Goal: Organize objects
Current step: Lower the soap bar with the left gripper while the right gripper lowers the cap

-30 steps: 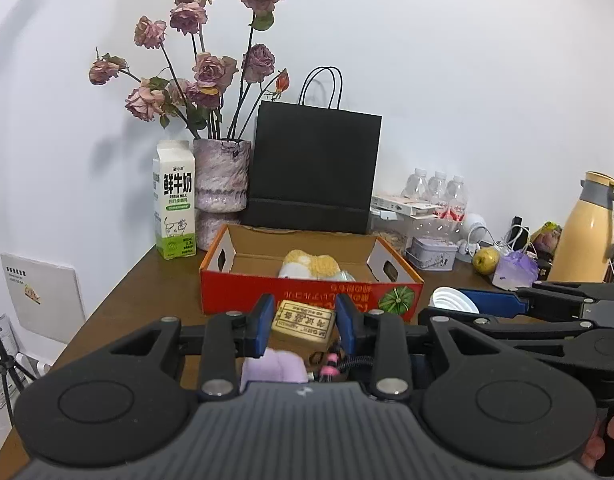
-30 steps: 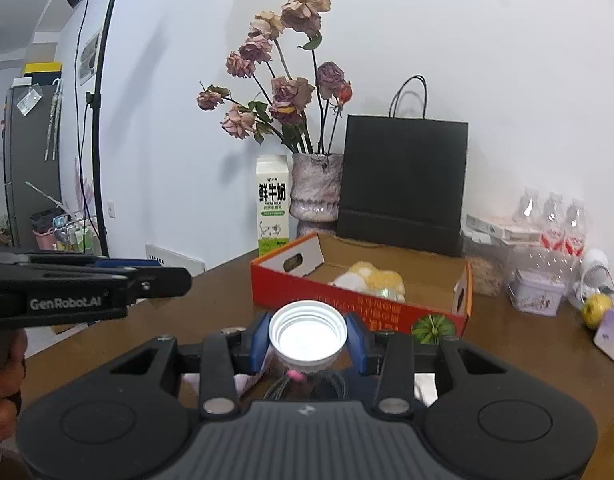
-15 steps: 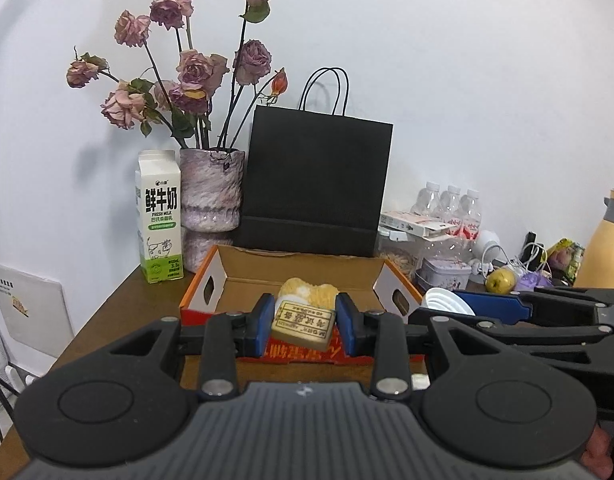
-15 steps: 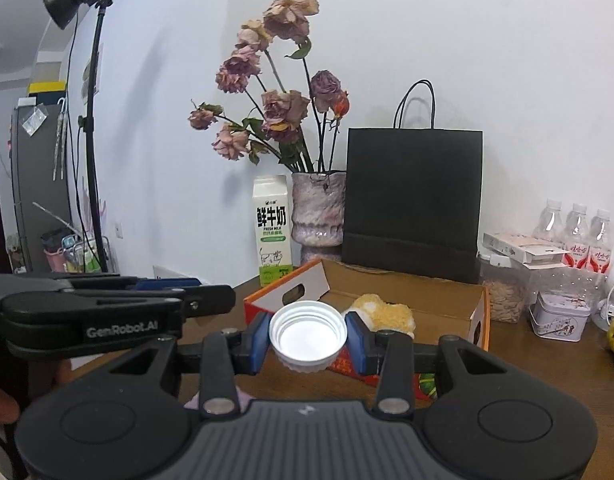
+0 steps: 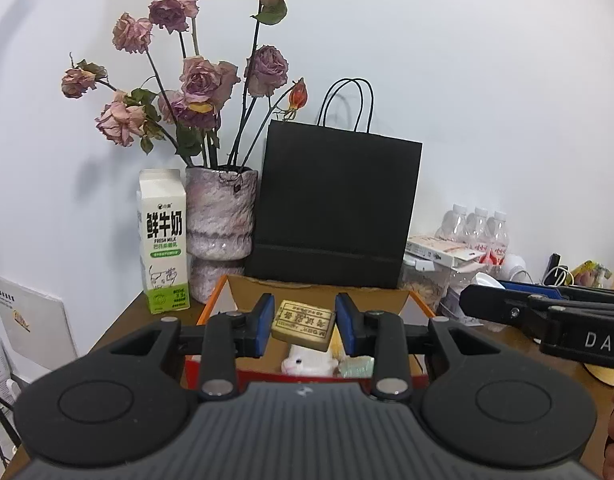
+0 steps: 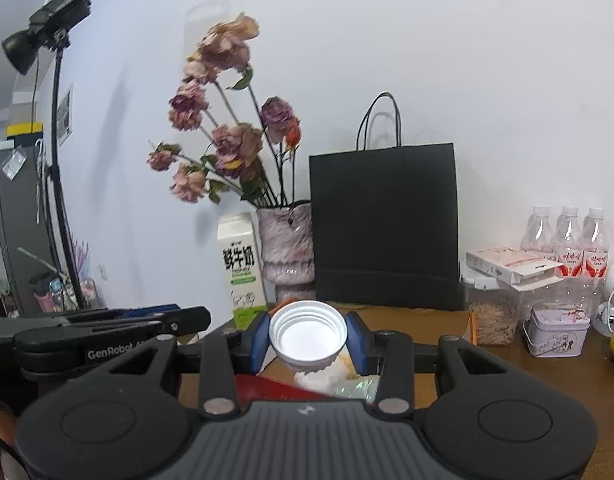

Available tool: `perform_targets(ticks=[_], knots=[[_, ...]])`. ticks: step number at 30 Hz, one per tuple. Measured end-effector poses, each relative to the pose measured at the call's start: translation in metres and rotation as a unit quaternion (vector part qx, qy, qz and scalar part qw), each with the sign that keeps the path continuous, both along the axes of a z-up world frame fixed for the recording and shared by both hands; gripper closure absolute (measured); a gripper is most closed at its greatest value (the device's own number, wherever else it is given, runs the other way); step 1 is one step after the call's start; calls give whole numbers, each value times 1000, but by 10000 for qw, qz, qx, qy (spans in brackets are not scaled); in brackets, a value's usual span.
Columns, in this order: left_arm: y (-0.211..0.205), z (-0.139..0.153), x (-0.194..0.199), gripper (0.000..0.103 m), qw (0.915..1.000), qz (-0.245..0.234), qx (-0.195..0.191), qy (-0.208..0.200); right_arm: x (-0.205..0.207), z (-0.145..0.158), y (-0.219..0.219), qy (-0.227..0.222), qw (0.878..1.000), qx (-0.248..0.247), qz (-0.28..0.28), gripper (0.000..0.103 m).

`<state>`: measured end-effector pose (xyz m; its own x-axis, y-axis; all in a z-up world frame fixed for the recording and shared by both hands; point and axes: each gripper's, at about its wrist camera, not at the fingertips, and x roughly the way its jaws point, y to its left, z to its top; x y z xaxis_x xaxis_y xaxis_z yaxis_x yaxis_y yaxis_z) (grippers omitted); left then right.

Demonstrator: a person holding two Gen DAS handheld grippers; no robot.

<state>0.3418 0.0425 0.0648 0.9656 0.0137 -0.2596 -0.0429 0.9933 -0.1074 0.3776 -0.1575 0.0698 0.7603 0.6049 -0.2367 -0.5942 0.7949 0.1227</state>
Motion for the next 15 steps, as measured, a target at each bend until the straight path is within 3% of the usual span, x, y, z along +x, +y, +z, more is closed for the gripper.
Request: perform_targets(ticks=[15], knots=[[20,3,57,69,9999,85,-55,-79,69,-11,3,332,9991,-32,-266,64]])
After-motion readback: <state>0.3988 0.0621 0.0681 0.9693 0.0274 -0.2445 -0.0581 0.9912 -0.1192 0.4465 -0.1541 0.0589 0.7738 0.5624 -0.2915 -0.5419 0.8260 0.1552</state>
